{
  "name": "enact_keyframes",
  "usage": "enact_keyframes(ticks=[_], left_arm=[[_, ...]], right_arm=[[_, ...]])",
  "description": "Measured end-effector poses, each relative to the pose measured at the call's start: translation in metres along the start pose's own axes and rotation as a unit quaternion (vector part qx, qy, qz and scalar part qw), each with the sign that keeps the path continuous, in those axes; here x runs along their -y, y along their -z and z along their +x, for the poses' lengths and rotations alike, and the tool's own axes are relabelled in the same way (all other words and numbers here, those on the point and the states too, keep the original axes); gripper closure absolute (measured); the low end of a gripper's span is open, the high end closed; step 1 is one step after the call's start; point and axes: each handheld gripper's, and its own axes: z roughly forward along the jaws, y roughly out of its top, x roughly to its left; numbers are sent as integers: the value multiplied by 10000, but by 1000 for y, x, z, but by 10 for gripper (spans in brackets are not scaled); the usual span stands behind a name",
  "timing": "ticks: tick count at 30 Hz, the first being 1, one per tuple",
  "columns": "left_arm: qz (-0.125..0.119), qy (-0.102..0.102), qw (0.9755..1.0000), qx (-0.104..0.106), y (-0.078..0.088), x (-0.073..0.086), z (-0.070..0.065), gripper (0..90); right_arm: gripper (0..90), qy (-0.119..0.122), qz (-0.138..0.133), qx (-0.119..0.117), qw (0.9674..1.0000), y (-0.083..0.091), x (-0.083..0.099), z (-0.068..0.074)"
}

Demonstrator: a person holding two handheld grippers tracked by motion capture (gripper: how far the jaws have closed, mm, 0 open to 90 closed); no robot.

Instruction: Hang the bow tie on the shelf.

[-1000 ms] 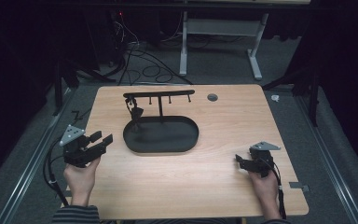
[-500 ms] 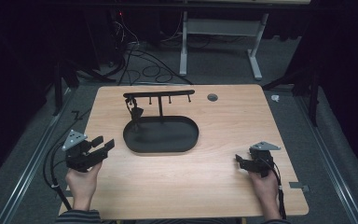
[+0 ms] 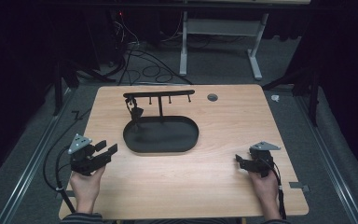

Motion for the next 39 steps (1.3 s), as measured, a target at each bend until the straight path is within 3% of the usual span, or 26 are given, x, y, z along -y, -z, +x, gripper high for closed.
enact_keyframes(ticks=[39], left_arm=[[584, -120, 9981, 142, -42, 26, -15, 474]], right_arm=[[320, 2, 5, -1, 10000, 0, 0, 0]])
